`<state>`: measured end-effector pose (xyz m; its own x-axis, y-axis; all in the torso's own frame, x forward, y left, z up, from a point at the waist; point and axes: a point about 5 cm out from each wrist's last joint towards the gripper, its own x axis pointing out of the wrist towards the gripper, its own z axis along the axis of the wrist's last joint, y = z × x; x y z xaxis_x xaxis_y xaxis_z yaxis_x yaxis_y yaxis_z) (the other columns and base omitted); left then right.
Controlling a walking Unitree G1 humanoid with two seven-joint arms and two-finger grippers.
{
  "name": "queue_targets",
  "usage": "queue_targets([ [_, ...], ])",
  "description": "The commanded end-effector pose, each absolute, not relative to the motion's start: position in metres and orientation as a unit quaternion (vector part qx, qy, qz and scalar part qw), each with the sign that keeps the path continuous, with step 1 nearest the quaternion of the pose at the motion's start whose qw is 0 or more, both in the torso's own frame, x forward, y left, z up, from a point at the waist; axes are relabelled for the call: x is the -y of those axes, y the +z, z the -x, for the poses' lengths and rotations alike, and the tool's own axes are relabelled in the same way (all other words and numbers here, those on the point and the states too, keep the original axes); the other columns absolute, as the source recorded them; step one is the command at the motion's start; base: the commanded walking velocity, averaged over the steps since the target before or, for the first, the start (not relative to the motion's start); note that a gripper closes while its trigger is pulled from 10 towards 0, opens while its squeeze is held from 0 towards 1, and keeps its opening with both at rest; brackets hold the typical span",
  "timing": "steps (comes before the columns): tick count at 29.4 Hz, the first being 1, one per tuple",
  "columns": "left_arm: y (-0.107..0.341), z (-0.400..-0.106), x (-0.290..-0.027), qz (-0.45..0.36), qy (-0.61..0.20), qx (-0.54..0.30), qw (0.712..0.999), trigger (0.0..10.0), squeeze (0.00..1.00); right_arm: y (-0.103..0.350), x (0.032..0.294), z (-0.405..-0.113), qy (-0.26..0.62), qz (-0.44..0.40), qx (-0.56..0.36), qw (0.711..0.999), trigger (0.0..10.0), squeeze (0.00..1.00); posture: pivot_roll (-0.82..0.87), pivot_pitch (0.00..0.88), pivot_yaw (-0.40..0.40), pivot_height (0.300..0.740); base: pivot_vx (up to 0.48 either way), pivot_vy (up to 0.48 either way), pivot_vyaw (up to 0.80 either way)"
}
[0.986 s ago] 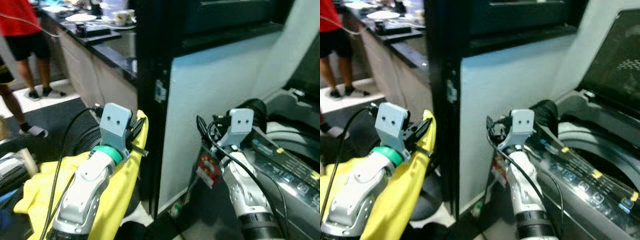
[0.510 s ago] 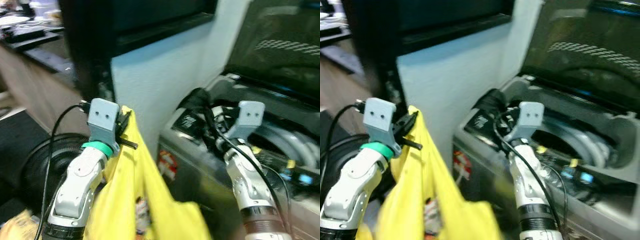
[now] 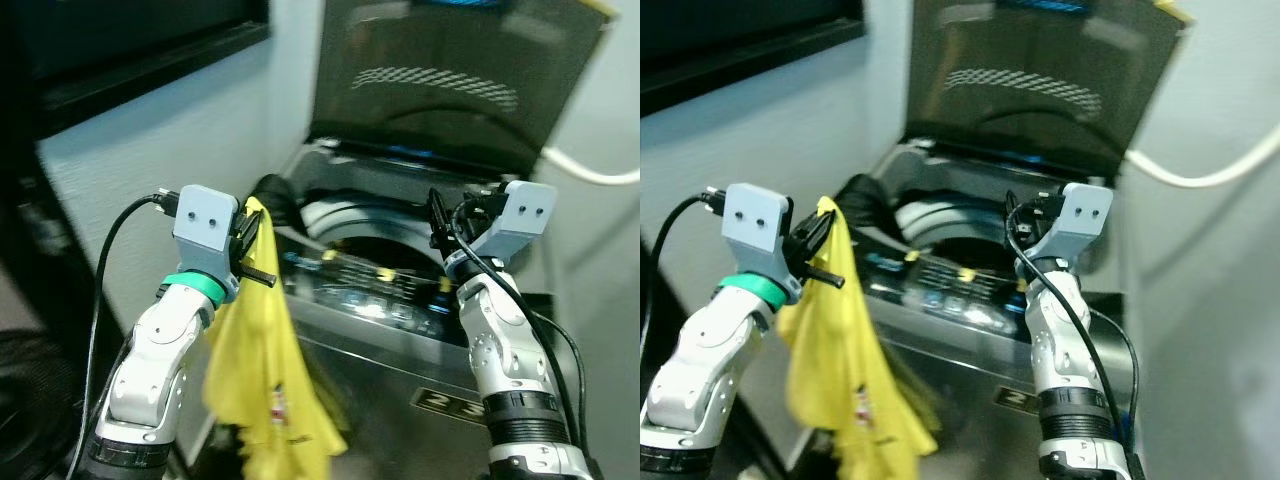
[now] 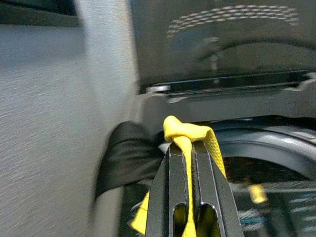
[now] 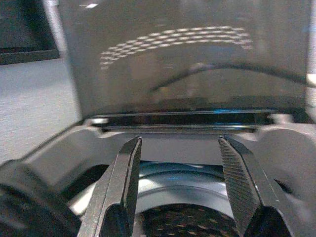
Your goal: Clothes washing
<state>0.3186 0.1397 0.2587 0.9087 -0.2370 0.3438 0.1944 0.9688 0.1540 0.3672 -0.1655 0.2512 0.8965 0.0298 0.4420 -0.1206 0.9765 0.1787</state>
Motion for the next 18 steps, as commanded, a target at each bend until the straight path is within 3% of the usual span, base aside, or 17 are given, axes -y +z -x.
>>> queue_targets([
  [1,0.257,-0.32,-0.145,-0.068,-0.088,0.176,0.978,10.0,0.0,0.25,0.165,-0.368,0.038,-0.104,0.221,0.969,10.0,0.0,0.0,0.047,0.008,0.74,0.0,0.0,-0.8],
  [7,0.246,-0.325,-0.157,-0.071,-0.027,0.135,0.988,10.0,0.0,0.251,0.168,-0.369,0.043,-0.093,0.218,0.971,10.0,0.0,0.0,0.049,-0.013,0.74,0.0,0.0,-0.8],
  [18,0.246,-0.324,-0.16,-0.072,-0.017,0.142,0.987,10.0,0.0,0.25,0.166,-0.37,0.051,-0.085,0.213,0.972,10.0,0.0,-0.01,0.041,-0.016,0.74,0.0,0.0,-0.8],
])
